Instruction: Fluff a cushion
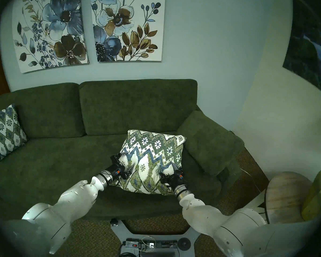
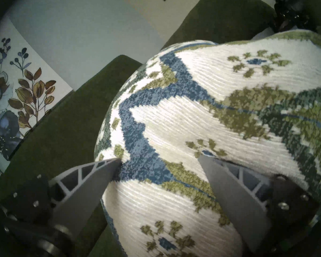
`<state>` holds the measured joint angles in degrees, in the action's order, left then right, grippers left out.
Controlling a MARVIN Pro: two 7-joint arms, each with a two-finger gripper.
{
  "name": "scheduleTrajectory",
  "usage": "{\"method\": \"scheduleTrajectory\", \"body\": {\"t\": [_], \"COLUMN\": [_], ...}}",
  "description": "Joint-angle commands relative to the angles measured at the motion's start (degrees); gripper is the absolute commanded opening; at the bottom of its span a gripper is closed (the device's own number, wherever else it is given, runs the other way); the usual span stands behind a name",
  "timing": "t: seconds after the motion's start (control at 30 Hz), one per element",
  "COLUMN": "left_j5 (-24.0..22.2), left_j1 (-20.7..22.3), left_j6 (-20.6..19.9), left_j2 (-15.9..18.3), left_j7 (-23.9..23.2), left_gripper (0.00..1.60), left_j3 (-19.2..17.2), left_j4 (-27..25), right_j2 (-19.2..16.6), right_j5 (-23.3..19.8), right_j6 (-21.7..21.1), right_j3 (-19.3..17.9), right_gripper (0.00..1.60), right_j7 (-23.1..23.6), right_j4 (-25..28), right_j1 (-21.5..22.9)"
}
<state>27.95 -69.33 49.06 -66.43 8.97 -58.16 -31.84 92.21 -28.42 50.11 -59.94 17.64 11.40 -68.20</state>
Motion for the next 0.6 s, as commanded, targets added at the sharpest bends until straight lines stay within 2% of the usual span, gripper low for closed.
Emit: {"method": "scheduleTrajectory", "body": {"t": [0.0,0.3,0.57], "left_j5": [0.8,3.4,5.6], "left_j1": [2.2,1.5,0.9], "left_j6": [2.7,5.8,5.9], "left_j2": [1.9,3.0,3.8], "left_j7": [1.7,2.9,3.9], "left_gripper": [1.60,1.60,1.60], "left_j3": [-0.6,-0.5,-0.5], "left_j4": [-4.9,-10.2,-14.7], "right_j2": [1.8,2.1,1.7], "right_j5": [0.9,0.3,-0.5], "right_j6": [-1.8,-0.9,-0.2], "right_j3": [1.4,1.8,1.9], "right_gripper": [1.60,1.60,1.60], "right_j7": [0.2,0.0,-0.4], "right_j4": [-2.9,-3.1,-3.3], "right_j1": [-4.4,-3.8,-4.1]}}
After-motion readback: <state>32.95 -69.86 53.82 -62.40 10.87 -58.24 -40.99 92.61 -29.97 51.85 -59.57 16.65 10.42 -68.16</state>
